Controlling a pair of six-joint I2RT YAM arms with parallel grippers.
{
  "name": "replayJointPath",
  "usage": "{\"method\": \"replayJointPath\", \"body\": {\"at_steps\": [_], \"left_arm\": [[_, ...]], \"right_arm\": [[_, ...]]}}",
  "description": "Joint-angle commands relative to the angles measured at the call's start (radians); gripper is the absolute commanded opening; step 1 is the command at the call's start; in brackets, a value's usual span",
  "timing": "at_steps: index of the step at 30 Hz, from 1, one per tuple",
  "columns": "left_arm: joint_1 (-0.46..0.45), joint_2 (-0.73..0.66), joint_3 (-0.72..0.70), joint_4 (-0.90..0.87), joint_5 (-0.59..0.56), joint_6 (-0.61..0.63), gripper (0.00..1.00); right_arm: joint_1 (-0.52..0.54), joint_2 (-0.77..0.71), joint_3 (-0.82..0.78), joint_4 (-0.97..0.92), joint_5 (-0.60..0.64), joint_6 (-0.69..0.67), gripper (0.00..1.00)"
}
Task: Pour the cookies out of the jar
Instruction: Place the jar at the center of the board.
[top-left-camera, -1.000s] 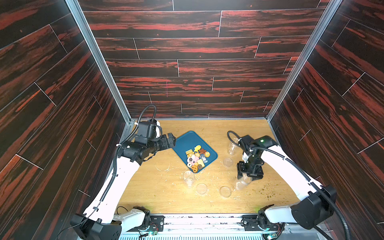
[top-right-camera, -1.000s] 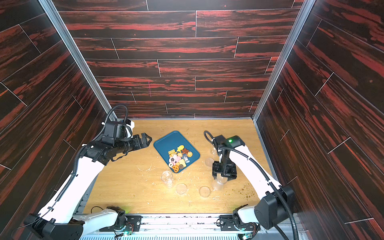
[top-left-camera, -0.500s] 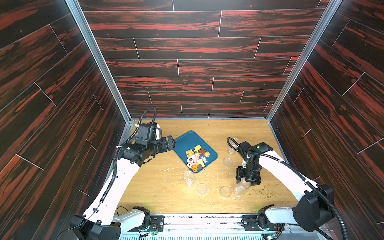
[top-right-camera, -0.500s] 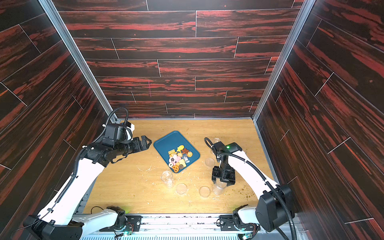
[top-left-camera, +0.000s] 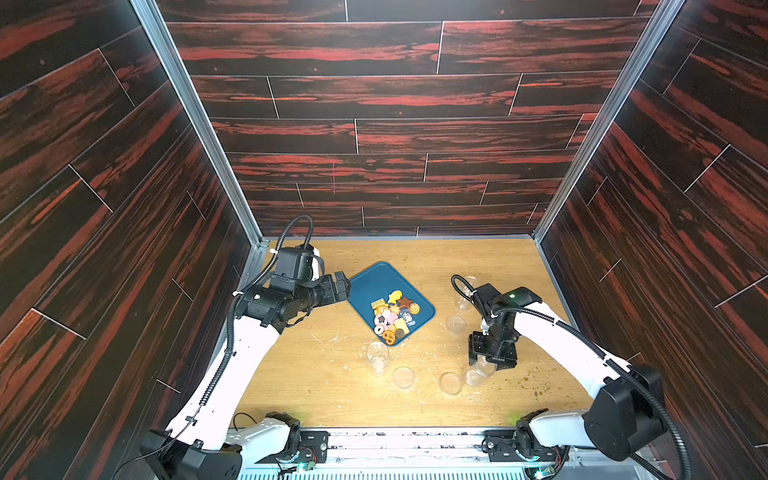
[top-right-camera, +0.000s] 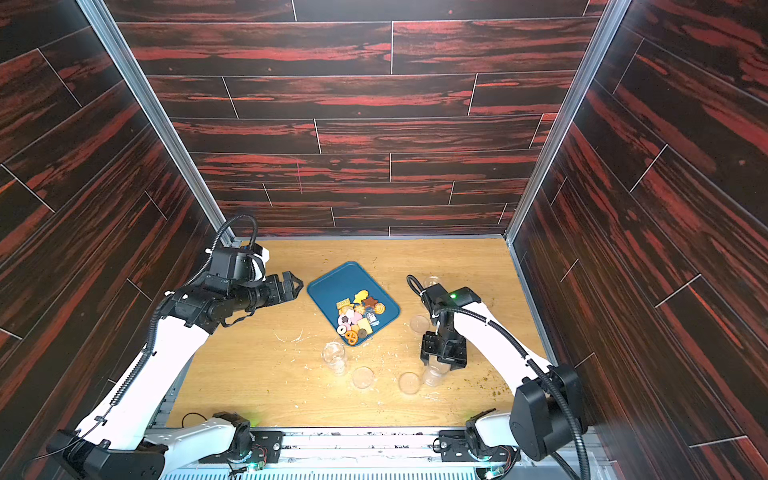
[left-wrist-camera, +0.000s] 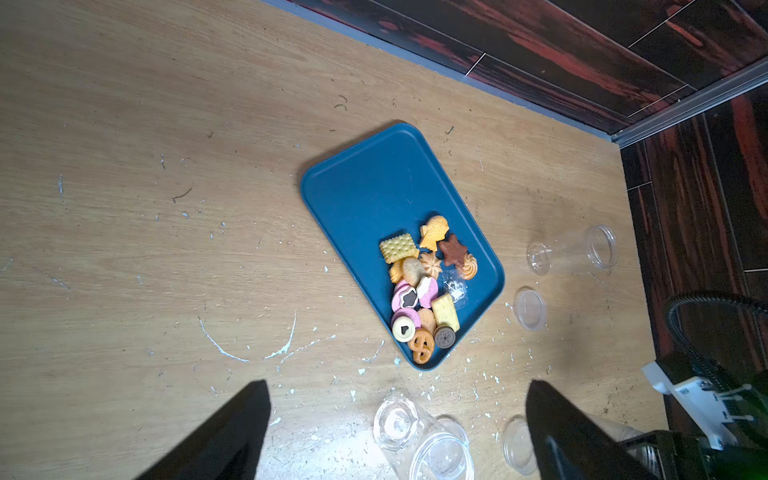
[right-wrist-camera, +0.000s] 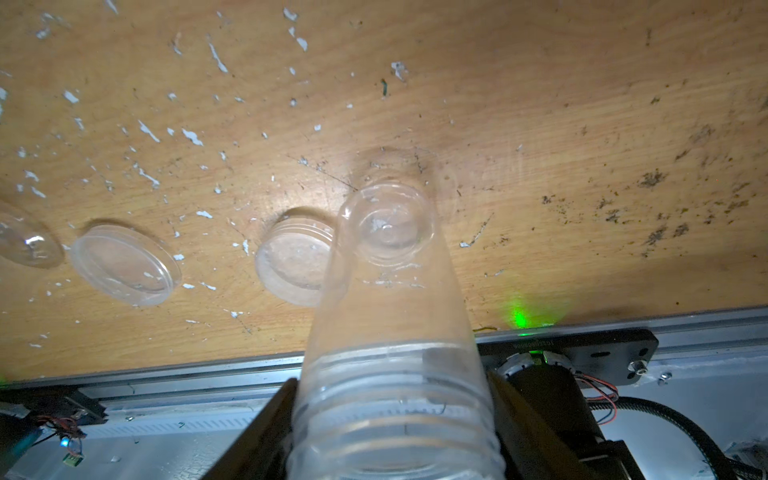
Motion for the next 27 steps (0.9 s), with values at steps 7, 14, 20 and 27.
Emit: {"method": "replayJointPath", "body": {"at_steps": [7, 14, 20, 27], "left_arm": [[0.001, 0.010, 0.025, -0.015, -0.016, 0.021, 1.00], [0.002, 0.013, 0.028, -0.010, -0.016, 0.014, 1.00], [0.002, 0.018, 0.033, -0.010, -0.017, 0.013, 1.00], [0.001, 0.019, 0.034, -0.007, -0.015, 0.011, 1.00]], "right_arm": [[0.005, 0.017, -0.034, 0.002, -0.011, -0.005, 0.72], [0.006, 0.015, -0.043, 0.010, -0.007, -0.009, 0.76], [0.006, 0.006, -0.048, 0.009, -0.001, -0.012, 0.79], [0.006, -0.002, -0.049, 0.001, 0.012, -0.008, 0.83]]}}
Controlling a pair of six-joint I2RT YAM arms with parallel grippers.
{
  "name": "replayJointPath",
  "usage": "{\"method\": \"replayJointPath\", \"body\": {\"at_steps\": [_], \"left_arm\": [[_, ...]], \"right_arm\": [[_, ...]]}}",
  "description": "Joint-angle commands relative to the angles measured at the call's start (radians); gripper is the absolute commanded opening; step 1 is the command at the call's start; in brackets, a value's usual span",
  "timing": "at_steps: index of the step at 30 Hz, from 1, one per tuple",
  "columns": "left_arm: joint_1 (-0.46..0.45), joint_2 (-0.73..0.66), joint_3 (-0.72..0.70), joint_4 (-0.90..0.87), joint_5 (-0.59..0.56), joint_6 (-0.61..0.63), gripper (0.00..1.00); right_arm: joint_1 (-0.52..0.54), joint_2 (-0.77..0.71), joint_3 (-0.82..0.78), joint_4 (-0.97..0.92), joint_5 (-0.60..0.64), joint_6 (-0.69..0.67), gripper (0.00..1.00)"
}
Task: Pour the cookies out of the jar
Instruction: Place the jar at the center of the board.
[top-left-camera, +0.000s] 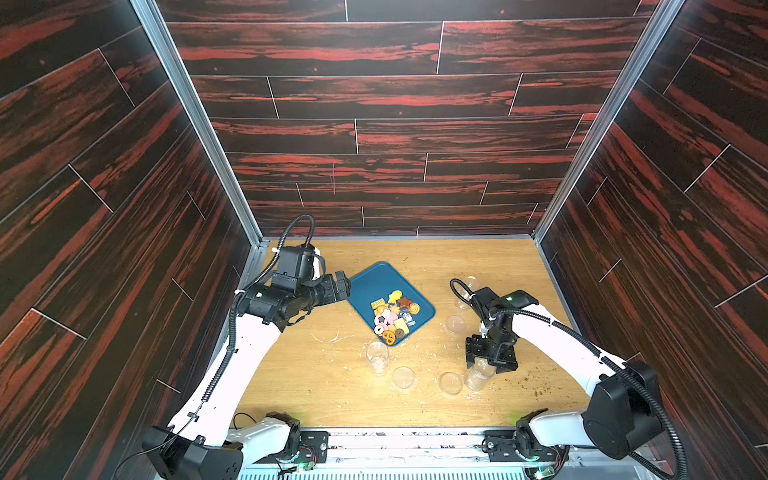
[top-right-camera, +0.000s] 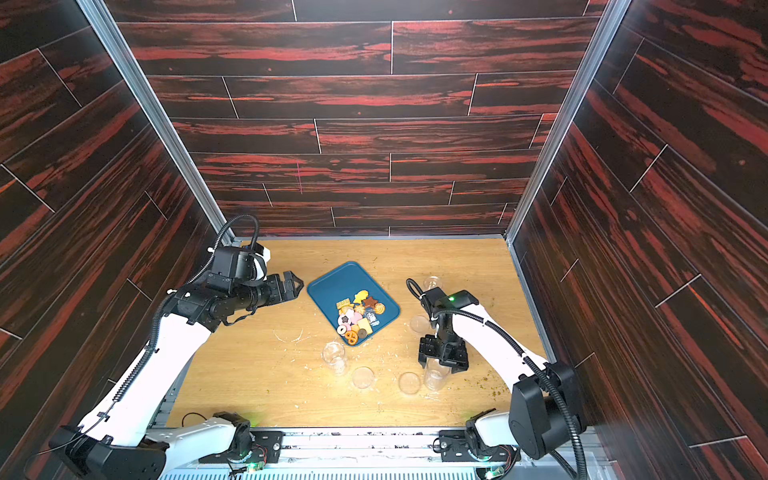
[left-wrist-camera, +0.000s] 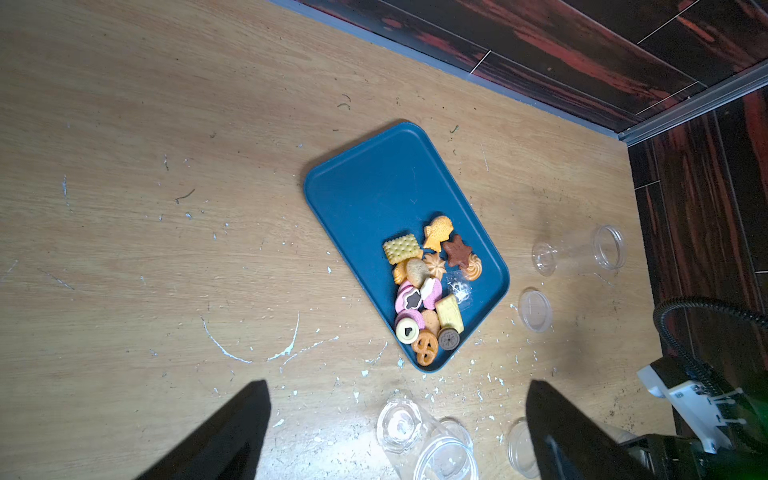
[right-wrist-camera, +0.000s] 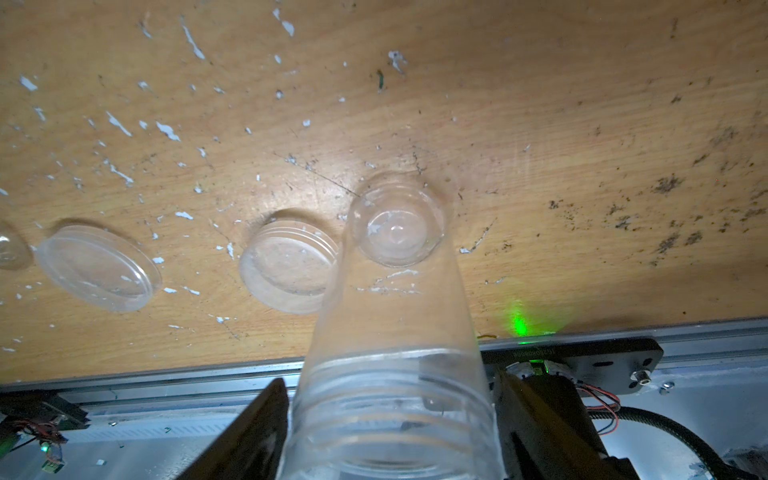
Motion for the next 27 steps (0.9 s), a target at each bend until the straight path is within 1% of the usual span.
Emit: {"method": "replayJointPath", "body": {"at_steps": [1, 6, 14, 21, 27], "left_arm": [[0.002, 0.004, 0.029, -0.009, -0.008, 0.009, 1.00], [0.002, 0.000, 0.027, -0.009, -0.008, 0.008, 1.00], [0.004, -0.011, 0.020, -0.011, -0.012, 0.010, 1.00], [0.004, -0.011, 0.018, -0.011, -0.011, 0.012, 1.00], [0.003, -0.017, 0.020, -0.014, -0.014, 0.017, 1.00]], "right_arm": [[0.005, -0.004, -0.007, -0.027, 0.015, 0.009, 0.83], [0.005, -0.004, 0.009, -0.031, 0.027, 0.009, 0.86], [0.005, -0.007, 0.059, -0.054, 0.044, 0.014, 0.87], [0.005, 0.004, 0.223, -0.132, 0.095, 0.013, 0.87], [0.004, 0.039, 0.425, -0.197, 0.122, -0.004, 0.87]]}}
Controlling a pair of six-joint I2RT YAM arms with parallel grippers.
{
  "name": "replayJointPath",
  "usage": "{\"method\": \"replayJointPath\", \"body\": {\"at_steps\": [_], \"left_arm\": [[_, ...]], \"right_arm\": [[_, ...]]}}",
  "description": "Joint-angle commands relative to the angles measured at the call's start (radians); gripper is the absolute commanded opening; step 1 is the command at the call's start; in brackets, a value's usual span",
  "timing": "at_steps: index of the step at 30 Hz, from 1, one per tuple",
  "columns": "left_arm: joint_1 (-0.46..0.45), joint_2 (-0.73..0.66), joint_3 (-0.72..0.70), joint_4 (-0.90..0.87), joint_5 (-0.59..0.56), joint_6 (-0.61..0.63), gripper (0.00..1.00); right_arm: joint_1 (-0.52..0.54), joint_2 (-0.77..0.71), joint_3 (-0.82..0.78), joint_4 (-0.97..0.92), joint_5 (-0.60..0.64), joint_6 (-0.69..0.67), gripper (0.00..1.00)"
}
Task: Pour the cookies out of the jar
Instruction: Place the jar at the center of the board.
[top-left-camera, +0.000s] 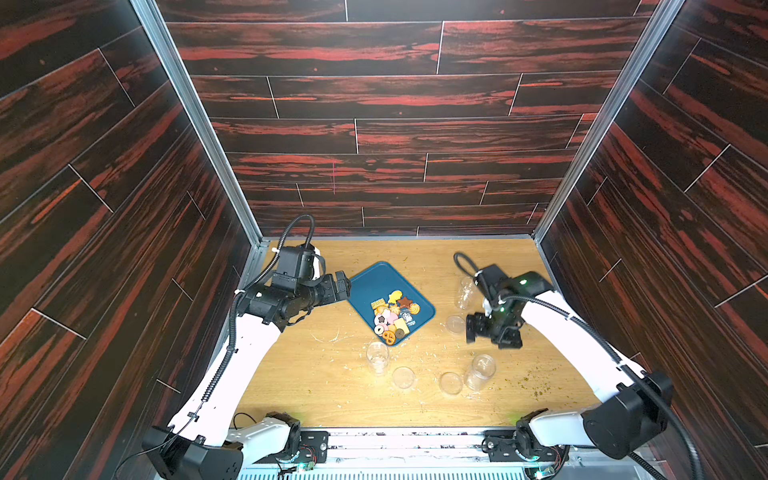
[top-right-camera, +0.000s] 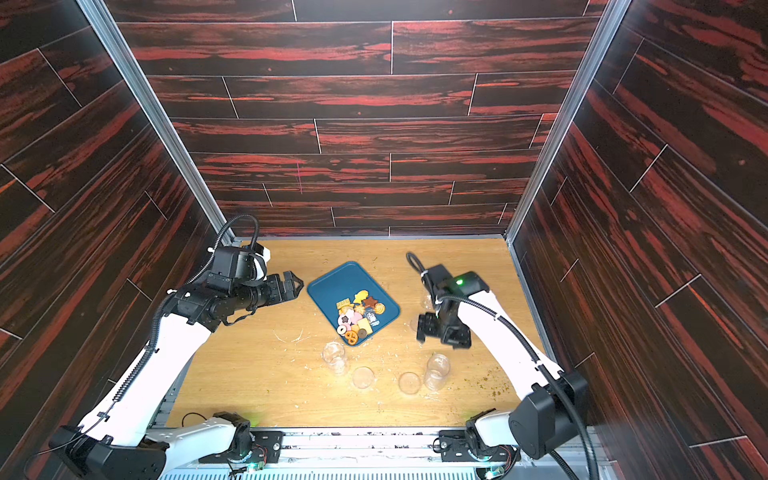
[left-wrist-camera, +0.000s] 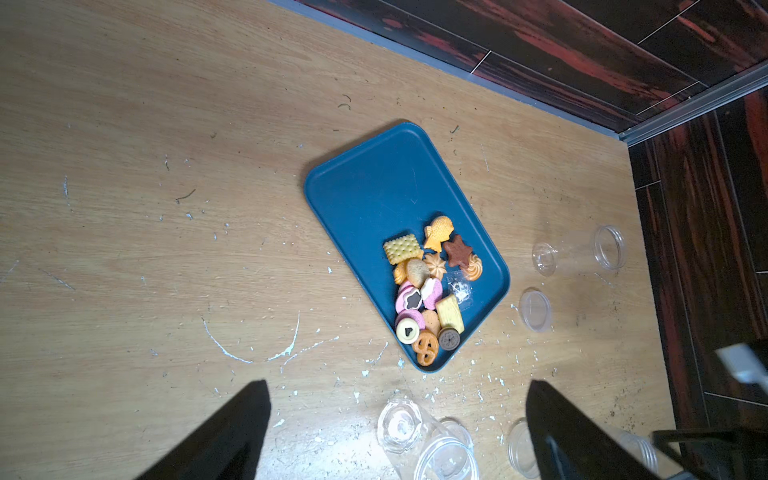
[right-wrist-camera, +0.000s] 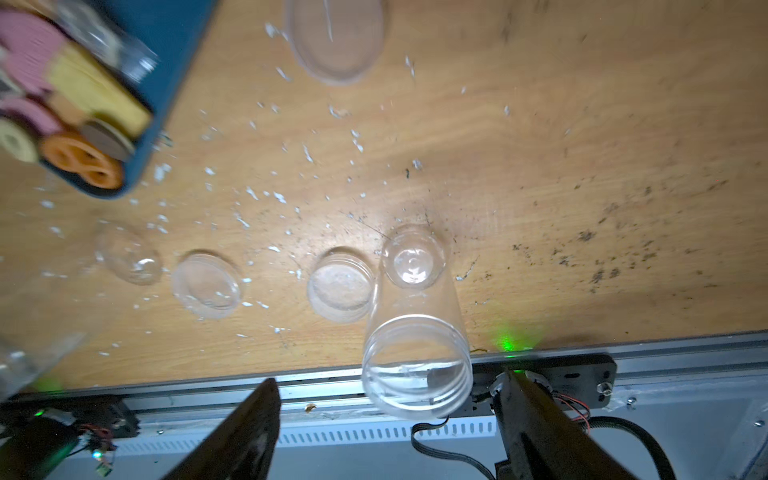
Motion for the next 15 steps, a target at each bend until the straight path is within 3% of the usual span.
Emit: {"method": "replayJointPath", "body": {"at_steps": [1, 11, 15], "left_arm": [[0.003, -0.017, 0.020, -0.015, -0.011, 0.017, 1.00], [0.003, -0.048, 0.024, -0.042, -0.029, 0.037, 1.00], [0.003, -0.057, 0.030, -0.059, -0.034, 0.049, 1.00]], "right_arm": [[0.005, 0.040, 0.123, -0.085, 0.037, -0.008, 0.87], [-0.062, 0.188, 0.552, -0.139, 0.136, -0.079, 0.87], [-0.108, 0.296, 0.795, -0.159, 0.130, -0.103, 0.87]]}}
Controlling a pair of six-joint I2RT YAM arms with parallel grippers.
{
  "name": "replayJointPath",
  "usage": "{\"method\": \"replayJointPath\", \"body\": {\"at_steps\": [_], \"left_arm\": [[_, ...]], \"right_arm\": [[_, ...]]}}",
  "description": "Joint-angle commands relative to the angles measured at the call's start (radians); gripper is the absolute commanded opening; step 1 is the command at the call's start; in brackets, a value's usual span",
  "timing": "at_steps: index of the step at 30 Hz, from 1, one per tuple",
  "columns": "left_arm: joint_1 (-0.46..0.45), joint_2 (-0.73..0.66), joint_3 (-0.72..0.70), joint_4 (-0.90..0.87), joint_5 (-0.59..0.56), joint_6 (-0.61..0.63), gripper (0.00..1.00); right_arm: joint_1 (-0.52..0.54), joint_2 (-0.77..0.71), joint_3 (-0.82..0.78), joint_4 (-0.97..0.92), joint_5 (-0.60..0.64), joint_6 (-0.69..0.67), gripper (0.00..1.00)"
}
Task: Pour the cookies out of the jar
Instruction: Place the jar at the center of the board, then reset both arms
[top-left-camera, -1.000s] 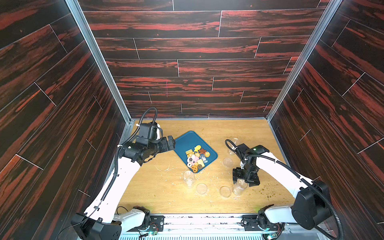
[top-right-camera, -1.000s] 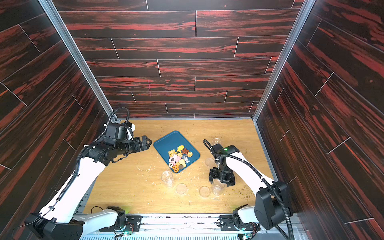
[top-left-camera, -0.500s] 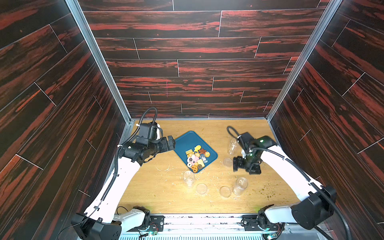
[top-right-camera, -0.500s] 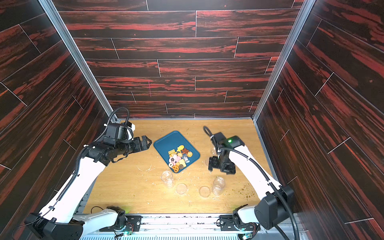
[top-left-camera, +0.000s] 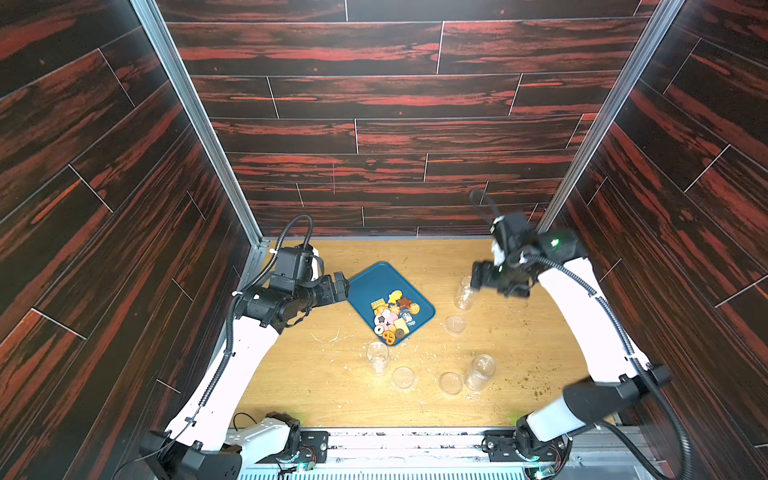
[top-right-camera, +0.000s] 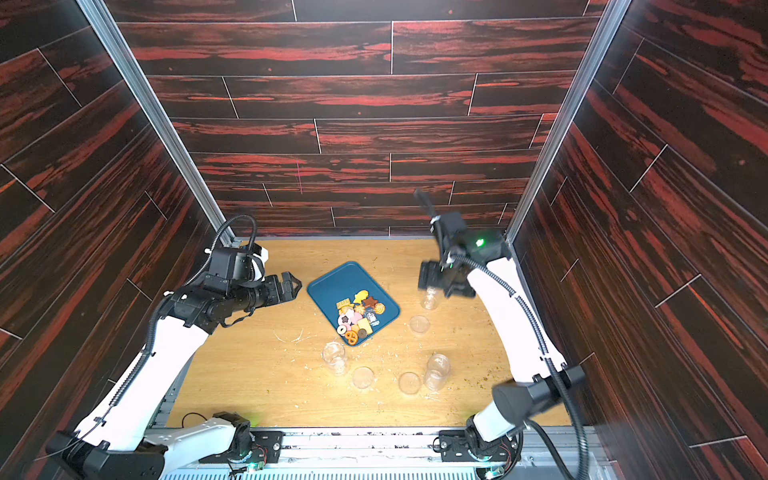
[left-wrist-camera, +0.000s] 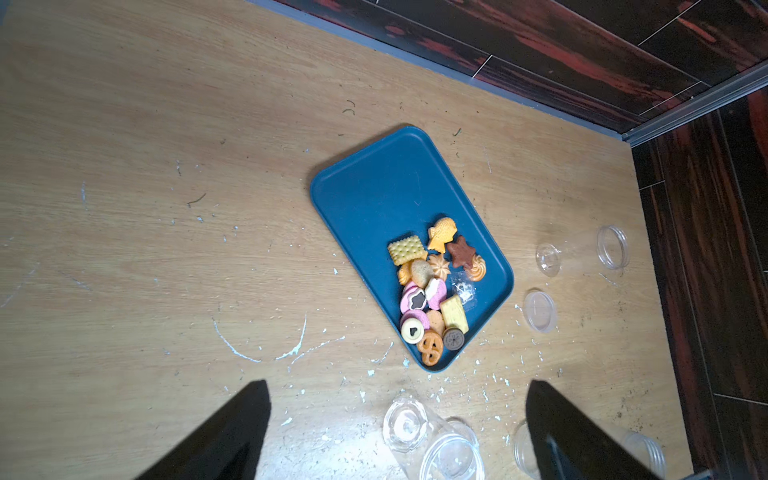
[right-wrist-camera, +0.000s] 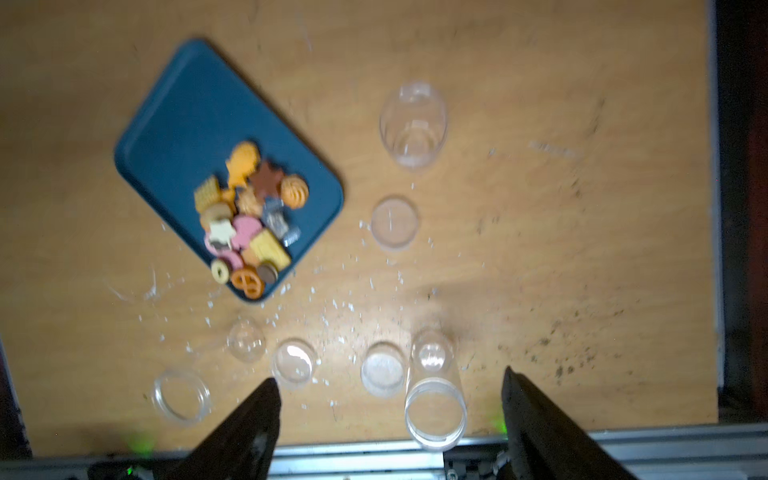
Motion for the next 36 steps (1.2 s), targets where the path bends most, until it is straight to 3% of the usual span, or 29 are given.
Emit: {"method": "replayJointPath", "body": {"at_steps": [1, 6, 11, 21, 36], "left_arm": [[0.003, -0.031, 0.032, -0.043, -0.019, 0.032, 1.00], [0.003, -0.043, 0.041, -0.061, -0.030, 0.038, 1.00], [0.002, -0.058, 0.056, -0.077, -0.049, 0.043, 1.00], [0.001, -0.103, 0.046, -0.086, -0.103, 0.060, 1.00], [0.003, -0.225, -0.026, 0.028, -0.254, 0.058, 1.00]], "right_arm": [[-0.028, 0.103, 0.200, -0.068, 0.028, -0.033, 0.87], [-0.061, 0.196, 0.445, -0.084, 0.012, -0.053, 0.87], [-0.087, 0.180, 0.465, -0.029, 0.013, -0.062, 0.87], [-0.104, -0.031, 0.171, 0.336, 0.146, -0.170, 0.88], [-0.106, -0.214, -0.164, 0.728, 0.207, -0.292, 0.90]]}}
